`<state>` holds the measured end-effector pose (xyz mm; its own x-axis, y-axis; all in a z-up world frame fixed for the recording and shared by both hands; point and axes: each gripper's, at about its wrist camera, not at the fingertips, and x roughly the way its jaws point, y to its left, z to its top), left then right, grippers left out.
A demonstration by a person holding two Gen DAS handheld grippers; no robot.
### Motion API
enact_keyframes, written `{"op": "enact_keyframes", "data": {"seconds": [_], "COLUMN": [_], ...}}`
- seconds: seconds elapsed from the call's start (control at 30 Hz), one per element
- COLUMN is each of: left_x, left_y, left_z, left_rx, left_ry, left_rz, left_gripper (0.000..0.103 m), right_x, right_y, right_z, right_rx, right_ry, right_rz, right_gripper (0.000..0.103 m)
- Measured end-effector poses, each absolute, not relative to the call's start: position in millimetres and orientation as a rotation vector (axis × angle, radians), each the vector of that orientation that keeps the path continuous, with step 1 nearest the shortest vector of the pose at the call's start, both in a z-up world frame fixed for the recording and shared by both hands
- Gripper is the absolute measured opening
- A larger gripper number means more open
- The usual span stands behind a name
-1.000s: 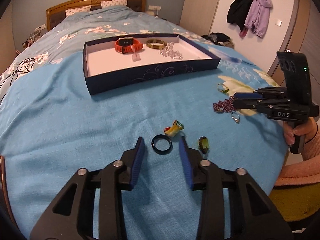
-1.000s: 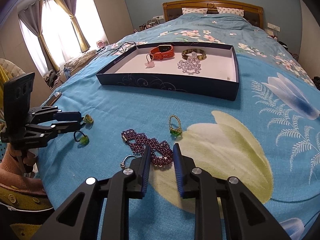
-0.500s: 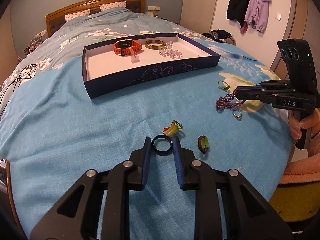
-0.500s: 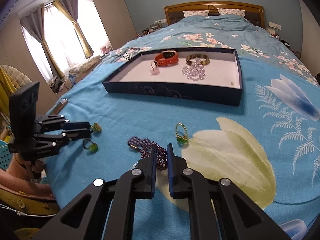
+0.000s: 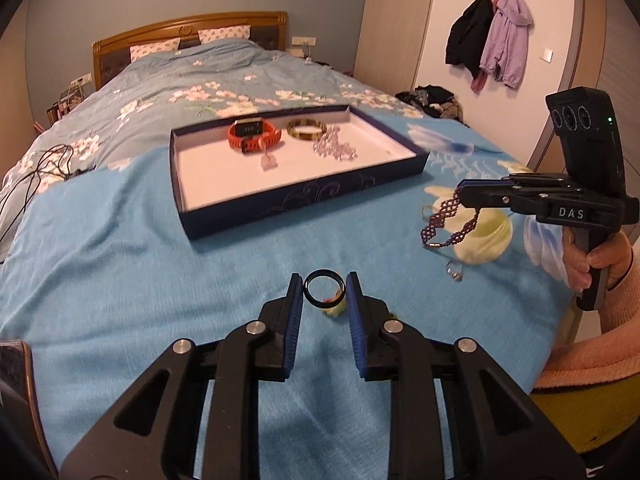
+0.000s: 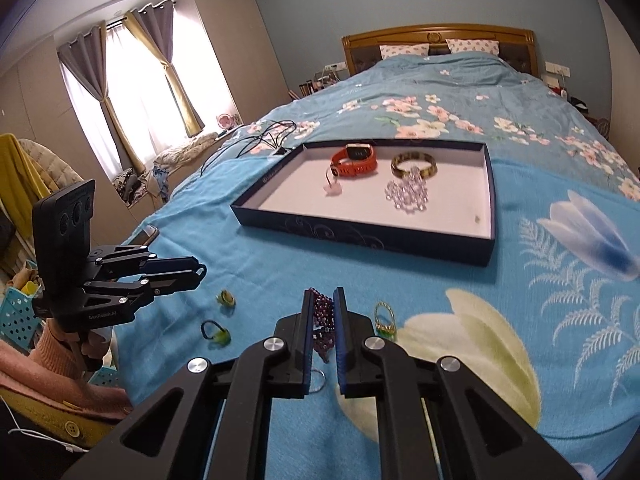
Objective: Organize jewelry
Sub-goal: 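Grasp the purple beaded bracelet with the right tool while the left tool grasps the black ring, then carry the purple bracelet in the right tool while the left tool carries the black ring over the lid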
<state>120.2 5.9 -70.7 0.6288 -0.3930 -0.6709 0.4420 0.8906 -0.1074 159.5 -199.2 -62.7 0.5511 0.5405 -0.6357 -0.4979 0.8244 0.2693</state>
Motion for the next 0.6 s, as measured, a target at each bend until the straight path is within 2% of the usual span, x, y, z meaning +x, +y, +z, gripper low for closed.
{"op": "enact_keyframes", "data": {"seconds": [0.6], "left_x": [149], "left_y": [0], "left_z": [-37], "left_rx": [0.090], "left_ry": [0.666], "left_rz": [-0.470], "left_gripper": [0.022], "right_x": [188], "right_y": [-194], "right_z": [-28], "right_rx": [0.042], "right_ry": [0.674], "right_rz": [0.610], "right_gripper": [0.008]}}
